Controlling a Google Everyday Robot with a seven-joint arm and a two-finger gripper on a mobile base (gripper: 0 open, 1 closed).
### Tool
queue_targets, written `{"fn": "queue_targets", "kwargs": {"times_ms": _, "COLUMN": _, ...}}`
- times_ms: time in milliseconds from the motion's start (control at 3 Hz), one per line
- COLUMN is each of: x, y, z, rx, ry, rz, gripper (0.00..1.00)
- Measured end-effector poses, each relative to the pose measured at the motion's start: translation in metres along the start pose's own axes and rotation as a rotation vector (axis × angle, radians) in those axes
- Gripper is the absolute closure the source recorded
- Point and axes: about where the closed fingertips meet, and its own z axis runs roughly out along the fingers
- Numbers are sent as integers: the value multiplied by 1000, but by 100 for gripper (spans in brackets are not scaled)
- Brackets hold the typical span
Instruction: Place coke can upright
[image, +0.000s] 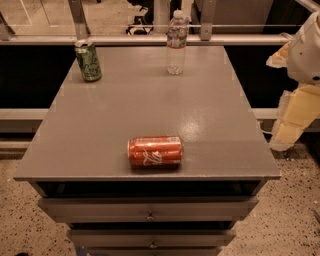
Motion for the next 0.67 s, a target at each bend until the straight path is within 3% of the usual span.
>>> {"fn": "queue_targets", "kwargs": {"times_ms": 333, "x": -4, "y": 1, "z": 2, "rx": -1, "ry": -7, "rz": -3, "gripper": 0}}
{"fn": "queue_targets", "kwargs": {"times_ms": 667, "x": -71, "y": 19, "z": 28, "rx": -23, "ry": -96, "rz": -55, "gripper": 0}}
